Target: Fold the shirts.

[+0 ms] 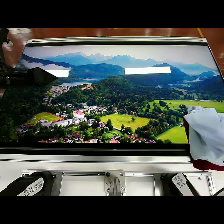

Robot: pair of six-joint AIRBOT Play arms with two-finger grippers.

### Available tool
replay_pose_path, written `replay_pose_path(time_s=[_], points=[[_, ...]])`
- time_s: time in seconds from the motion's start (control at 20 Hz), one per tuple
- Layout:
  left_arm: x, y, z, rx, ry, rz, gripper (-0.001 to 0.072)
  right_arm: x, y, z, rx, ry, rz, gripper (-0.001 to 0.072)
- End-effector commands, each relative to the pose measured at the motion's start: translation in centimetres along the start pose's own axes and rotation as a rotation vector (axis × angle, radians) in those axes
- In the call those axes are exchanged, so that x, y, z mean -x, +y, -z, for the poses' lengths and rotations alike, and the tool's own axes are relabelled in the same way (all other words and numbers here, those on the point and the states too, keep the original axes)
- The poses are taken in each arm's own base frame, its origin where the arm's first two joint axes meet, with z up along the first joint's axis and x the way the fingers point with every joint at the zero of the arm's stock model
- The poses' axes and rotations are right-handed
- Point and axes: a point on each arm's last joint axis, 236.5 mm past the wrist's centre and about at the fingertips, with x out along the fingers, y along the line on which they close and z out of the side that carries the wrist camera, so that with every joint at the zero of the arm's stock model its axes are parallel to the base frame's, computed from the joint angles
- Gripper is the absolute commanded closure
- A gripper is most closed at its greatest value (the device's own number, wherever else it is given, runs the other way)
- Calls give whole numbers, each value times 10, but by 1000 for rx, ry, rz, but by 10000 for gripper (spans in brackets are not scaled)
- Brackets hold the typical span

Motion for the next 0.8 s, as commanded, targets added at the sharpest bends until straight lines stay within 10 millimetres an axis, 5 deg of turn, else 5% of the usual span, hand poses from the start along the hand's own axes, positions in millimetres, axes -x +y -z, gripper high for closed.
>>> replay_pose_path(time_s=[0.0,0.05,0.1,0.3,0.4,0.55,0.65,0.75], points=[[0,-1,1,-1,3,1,668,-50,-25,17,-51,34,110,445],[0,-1,1,-1,2,1,668,-52,-23,16,-53,29,100,58],[0,0,0,0,0,0,668,-48,-17,10,-30,9,72,13],[0,0,0,0,-1,0,668,21,-26,-19,19,-112,109,13],[-4,2,-2,2,-3,-3,669,73,-25,-57,37,-308,113,15],[-26,13,6,-105,33,-106,672,141,57,-95,138,-577,-204,22],[-45,36,27,-158,133,-301,671,143,109,-80,268,-554,-293,22],[-56,60,63,-192,341,-492,666,119,136,-51,446,-430,-198,22]])
